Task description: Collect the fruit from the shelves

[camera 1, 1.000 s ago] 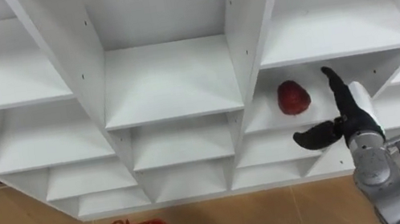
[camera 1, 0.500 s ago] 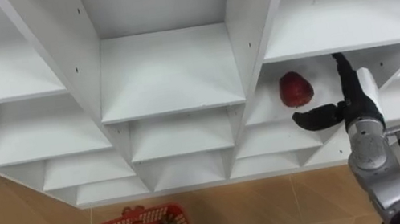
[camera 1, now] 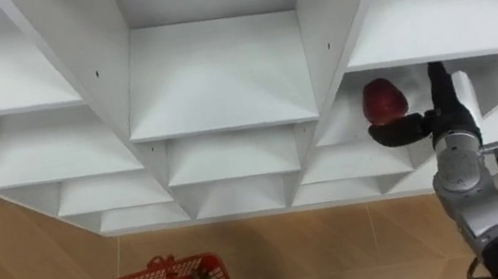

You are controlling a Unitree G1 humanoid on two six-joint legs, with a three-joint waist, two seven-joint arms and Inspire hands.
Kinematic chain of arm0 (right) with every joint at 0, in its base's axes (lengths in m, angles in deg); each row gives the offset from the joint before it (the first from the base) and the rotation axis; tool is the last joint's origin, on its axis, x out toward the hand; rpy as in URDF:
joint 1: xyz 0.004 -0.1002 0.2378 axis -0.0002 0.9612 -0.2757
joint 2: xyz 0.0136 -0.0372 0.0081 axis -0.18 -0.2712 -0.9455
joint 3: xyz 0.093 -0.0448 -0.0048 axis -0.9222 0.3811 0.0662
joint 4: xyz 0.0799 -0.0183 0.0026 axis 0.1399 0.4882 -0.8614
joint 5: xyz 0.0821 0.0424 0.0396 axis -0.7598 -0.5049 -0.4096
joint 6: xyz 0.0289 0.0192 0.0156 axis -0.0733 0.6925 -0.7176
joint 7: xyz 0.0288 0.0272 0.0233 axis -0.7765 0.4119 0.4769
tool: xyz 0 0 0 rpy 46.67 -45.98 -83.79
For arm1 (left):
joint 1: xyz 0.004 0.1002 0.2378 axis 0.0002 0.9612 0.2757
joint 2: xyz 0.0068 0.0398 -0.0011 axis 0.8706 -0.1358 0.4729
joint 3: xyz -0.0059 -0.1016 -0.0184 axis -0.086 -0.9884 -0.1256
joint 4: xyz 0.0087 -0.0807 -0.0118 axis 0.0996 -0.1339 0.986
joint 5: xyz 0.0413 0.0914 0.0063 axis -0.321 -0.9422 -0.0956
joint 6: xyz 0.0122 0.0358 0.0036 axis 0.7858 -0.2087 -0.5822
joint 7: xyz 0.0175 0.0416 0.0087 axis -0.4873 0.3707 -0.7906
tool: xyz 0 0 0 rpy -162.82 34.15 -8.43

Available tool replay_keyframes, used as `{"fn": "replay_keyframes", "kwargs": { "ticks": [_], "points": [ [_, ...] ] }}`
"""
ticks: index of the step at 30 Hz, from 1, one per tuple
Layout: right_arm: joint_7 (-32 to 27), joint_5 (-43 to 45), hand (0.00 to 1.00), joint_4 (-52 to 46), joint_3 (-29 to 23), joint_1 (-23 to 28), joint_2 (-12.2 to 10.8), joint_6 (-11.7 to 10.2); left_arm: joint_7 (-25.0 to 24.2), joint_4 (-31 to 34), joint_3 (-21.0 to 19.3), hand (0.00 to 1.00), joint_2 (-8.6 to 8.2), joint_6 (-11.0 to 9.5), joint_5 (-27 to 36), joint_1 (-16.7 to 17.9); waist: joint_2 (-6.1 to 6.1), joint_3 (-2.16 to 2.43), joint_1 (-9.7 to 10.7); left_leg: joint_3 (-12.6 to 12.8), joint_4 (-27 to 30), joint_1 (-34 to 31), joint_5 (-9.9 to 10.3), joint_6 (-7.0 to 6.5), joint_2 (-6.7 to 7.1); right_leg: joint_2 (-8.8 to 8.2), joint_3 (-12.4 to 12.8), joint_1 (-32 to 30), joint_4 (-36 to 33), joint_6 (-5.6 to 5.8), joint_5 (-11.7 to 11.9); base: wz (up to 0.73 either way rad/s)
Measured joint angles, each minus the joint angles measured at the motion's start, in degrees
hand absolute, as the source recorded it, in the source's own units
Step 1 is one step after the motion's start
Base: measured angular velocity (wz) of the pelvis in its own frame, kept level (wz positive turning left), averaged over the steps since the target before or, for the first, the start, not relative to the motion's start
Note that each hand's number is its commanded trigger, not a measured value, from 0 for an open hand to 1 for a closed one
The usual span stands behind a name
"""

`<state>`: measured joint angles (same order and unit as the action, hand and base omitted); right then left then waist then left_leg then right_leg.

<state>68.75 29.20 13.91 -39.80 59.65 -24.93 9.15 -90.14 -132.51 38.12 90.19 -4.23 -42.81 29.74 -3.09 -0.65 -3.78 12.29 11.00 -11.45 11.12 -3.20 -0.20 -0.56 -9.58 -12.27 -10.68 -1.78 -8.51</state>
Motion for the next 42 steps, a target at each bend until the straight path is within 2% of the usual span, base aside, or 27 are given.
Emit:
{"fn": "replay_keyframes", "kwargs": {
  "ticks": [2,4,7,12,16,20,22,24,25,26,27,28,29,30,31,33,36,42],
  "points": [
    [-0.06,-0.08,0.0,0.22,0.0,-0.5,0.05,0.0,0.01,-0.58,0.52,1.0,-0.06,0.0,0.1,-0.65,0.04,-0.05,-0.14,-0.01,-0.02,0.02,0.0,0.0,-0.01,0.02,0.05,0.0,0.05,0.0,0.0,-0.02],
    [-0.06,-0.06,0.0,2.26,-0.2,-2.3,0.05,-0.07,0.02,-1.07,1.11,1.0,0.0,-0.02,0.2,-1.33,0.19,-0.35,-0.24,0.0,-0.13,-0.19,0.0,0.0,0.0,0.03,0.07,-0.27,0.06,0.0,0.0,-0.03],
    [-0.07,-0.1,0.0,2.89,-0.3,-3.39,0.07,-0.22,0.04,-1.07,1.49,1.0,0.03,-0.26,0.31,-3.04,0.21,-0.52,-0.64,0.01,-0.09,-1.55,-0.03,0.03,-0.01,0.07,0.25,-1.83,-0.04,-0.12,0.07,-0.01],
    [-0.07,-0.82,0.0,4.1,-0.29,-3.99,0.08,-0.24,0.33,-1.15,2.1,1.0,0.0,-0.41,0.36,-3.93,0.39,-0.73,-1.47,-0.09,-0.09,-2.48,-0.04,0.05,-0.03,0.11,0.33,-2.8,-0.06,-0.13,0.08,-0.01],
    [-0.99,-0.76,0.0,5.74,-0.28,-5.17,0.14,-0.25,0.45,-1.13,2.59,1.0,0.11,-0.41,0.37,-4.36,0.46,-0.81,-1.51,-1.63,-0.08,-2.65,-0.04,0.05,0.02,0.15,0.07,-3.03,-0.19,-0.13,0.08,-0.01],
    [-2.02,-0.67,0.0,6.6,-0.19,-6.76,0.79,-0.27,0.44,-1.09,2.66,1.0,0.07,-0.46,0.31,-4.49,0.53,-0.93,-1.84,-1.83,-0.11,-3.05,-0.04,0.05,0.0,0.2,-0.05,-3.75,-0.55,-0.13,0.08,-0.07],
    [-2.15,-0.52,0.0,7.0,-0.24,-7.1,1.51,-0.28,0.37,-1.02,2.64,1.0,0.11,-0.46,0.32,-4.82,0.48,-1.02,-2.34,-3.5,-0.11,-3.09,-0.04,0.05,-0.02,0.16,-1.51,-4.01,-1.11,-0.13,0.08,-0.03],
    [-2.17,-0.49,0.0,7.99,-0.24,-7.61,1.99,-0.32,0.36,-1.02,2.66,1.0,0.1,-0.46,0.3,-5.47,0.54,-1.07,-2.49,-4.15,-0.12,-3.07,-0.07,0.1,-0.04,0.15,-2.11,-4.22,-1.65,-0.12,0.07,-0.04],
    [-2.21,-0.5,0.0,8.58,-0.18,-8.23,2.28,-0.54,0.41,-1.01,2.74,1.0,0.13,-0.51,0.3,-5.65,0.8,-1.37,-2.73,-7.04,-0.2,-2.8,-0.19,0.23,-0.36,0.37,-2.66,-6.39,-5.21,-0.08,-0.05,-0.24],
    [-2.14,-0.5,0.0,8.8,-0.17,-8.56,2.41,-0.83,0.49,-1.05,3.18,1.0,0.13,-0.63,0.28,-5.81,1.03,-1.8,-3.07,-9.97,-0.2,-2.58,-0.21,0.28,-0.81,1.1,-3.14,-8.28,-6.98,0.05,-1.39,-0.62],
    [-1.87,-0.08,0.0,9.02,0.05,-9.37,2.33,-1.4,0.57,-0.82,3.48,1.0,0.58,-1.22,0.33,-6.33,0.95,-2.05,-4.19,-13.33,0.02,-3.14,-0.19,0.37,-1.31,2.08,-2.93,-11.47,-2.38,-1.89,0.52,-0.55],
    [-1.88,1.12,0.0,8.74,0.29,-9.95,2.32,-1.78,0.5,-0.89,3.43,1.0,1.11,-1.23,0.12,-6.25,0.29,-2.09,-3.9,-13.13,0.66,-3.9,0.24,0.99,-0.01,0.52,-3.72,-13.44,4.07,-3.53,11.37,-0.31],
    [-1.92,1.21,0.0,8.84,0.43,-9.91,2.81,-2.17,0.65,-1.29,3.57,1.0,0.85,-1.2,-0.15,-6.09,0.73,-2.03,-3.04,-12.98,0.77,-3.77,1.18,1.81,0.21,-0.43,-4.24,-14.26,2.36,-2.98,11.75,0.14],
    [-1.96,1.17,0.0,9.22,1.09,-9.8,3.05,-2.23,0.46,-1.49,3.79,1.0,0.78,-1.09,-0.29,-6.52,1.38,-2.17,-2.38,-10.58,0.42,-3.87,0.9,2.35,-0.4,-0.39,-4.93,-14.4,1.18,-3.07,11.68,0.22],
    [-2.01,1.3,0.0,9.46,1.74,-9.81,2.92,-2.24,0.31,-1.47,3.72,1.0,1.08,-1.21,-0.17,-6.96,1.31,-2.19,-2.04,-7.56,0.53,-3.9,0.72,2.48,-0.89,-0.22,-5.02,-14.14,1.17,-3.08,11.68,0.18],
    [-2.09,1.27,0.0,9.79,1.84,-10.05,2.98,-2.24,0.32,-1.28,3.77,1.0,1.15,-1.25,-0.09,-7.68,1.21,-2.19,-1.7,-5.67,0.31,-3.85,0.61,2.29,-1.28,-0.15,-5.7,-14.11,1.16,-3.1,11.63,0.28],
    [-2.08,1.24,0.0,10.97,1.88,-10.82,2.99,-2.25,0.28,-0.99,4.1,1.0,1.08,-1.24,0.27,-7.59,0.43,-2.08,-2.13,-5.08,0.38,-3.93,0.52,2.13,-1.11,-0.42,-6.25,-14.1,1.11,-3.1,11.6,0.14],
    [-1.87,1.07,0.0,11.79,1.89,-10.86,3.02,-2.03,0.02,-1.22,4.82,1.0,1.17,-1.19,0.32,-6.79,0.31,-2.07,-2.73,-4.49,1.48,-4.31,0.04,1.38,-0.08,-1.68,-6.33,-13.78,0.85,-3.28,11.37,0.07]
  ]
}}
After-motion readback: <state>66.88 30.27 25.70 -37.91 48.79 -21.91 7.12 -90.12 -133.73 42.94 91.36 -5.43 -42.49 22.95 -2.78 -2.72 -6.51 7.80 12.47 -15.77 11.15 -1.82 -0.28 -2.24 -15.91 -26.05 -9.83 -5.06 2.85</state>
